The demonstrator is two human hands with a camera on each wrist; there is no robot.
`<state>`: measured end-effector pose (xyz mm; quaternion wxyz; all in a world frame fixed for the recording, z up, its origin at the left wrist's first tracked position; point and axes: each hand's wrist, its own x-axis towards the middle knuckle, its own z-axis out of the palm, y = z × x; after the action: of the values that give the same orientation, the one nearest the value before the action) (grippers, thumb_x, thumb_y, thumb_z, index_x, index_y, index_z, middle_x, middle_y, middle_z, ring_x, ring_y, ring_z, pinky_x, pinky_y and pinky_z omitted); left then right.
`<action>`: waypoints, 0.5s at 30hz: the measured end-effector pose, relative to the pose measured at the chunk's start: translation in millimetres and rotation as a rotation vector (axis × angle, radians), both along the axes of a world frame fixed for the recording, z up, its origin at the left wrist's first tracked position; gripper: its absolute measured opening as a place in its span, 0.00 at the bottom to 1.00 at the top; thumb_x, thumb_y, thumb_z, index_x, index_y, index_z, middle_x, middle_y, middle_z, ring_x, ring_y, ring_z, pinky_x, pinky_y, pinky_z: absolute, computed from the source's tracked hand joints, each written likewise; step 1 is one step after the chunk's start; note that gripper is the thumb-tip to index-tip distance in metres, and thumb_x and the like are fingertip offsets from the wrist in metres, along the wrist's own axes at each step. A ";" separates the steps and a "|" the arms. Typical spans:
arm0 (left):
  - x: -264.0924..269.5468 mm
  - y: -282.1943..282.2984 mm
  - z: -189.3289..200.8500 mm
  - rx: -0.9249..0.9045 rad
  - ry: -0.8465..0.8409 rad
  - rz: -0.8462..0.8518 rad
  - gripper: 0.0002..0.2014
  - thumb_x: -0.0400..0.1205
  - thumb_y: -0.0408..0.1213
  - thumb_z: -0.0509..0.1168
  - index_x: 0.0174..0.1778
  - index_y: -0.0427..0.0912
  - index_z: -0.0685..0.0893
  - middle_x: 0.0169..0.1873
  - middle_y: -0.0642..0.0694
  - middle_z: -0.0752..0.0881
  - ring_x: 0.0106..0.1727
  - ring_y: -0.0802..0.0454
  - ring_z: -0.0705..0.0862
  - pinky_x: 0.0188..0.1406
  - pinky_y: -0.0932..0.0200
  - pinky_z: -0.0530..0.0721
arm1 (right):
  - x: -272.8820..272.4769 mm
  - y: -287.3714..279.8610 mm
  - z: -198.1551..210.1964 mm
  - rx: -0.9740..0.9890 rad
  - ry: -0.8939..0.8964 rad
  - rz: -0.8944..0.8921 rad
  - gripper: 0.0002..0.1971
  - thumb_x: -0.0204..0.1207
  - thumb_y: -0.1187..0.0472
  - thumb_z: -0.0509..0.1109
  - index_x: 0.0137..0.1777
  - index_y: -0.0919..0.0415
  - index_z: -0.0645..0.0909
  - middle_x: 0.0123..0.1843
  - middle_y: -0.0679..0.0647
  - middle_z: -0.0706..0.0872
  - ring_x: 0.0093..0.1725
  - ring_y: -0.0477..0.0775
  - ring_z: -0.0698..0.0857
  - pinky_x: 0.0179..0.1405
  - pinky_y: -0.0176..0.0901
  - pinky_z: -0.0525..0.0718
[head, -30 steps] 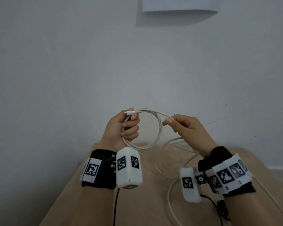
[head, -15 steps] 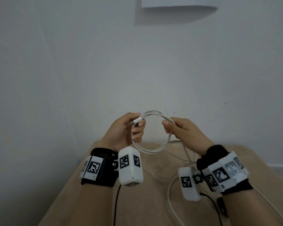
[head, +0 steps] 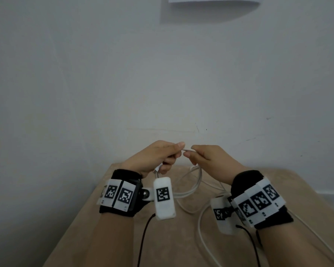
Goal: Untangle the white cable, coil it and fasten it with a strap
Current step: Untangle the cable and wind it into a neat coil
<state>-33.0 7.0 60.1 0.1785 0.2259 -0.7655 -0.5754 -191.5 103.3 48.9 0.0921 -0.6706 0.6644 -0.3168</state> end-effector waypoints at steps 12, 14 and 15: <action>8.1 -13.9 0.4 0.164 0.322 0.159 0.20 0.83 0.51 0.57 0.29 0.46 0.64 0.19 0.54 0.60 0.15 0.60 0.58 0.16 0.67 0.54 | -18.1 -0.9 0.1 -0.290 -0.558 -0.076 0.16 0.86 0.54 0.56 0.47 0.56 0.86 0.46 0.51 0.89 0.47 0.50 0.87 0.47 0.43 0.83; 12.5 -17.8 1.3 0.237 0.399 0.210 0.20 0.84 0.51 0.56 0.28 0.45 0.65 0.17 0.54 0.61 0.14 0.61 0.58 0.16 0.67 0.52 | -24.2 0.0 -1.7 -0.265 -0.539 -0.110 0.15 0.86 0.55 0.57 0.48 0.54 0.85 0.46 0.50 0.90 0.49 0.50 0.87 0.48 0.43 0.83; 14.5 -19.4 1.7 0.270 0.435 0.228 0.20 0.84 0.50 0.56 0.28 0.45 0.65 0.17 0.55 0.61 0.13 0.61 0.58 0.16 0.66 0.51 | -27.1 0.4 -3.0 -0.229 -0.536 -0.120 0.14 0.85 0.55 0.58 0.48 0.53 0.85 0.46 0.49 0.90 0.49 0.50 0.87 0.47 0.41 0.83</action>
<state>-18.5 -12.4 61.7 0.3706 0.2032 -0.5953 -0.6834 -218.7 103.7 45.8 0.1691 -0.5288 0.6148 -0.5602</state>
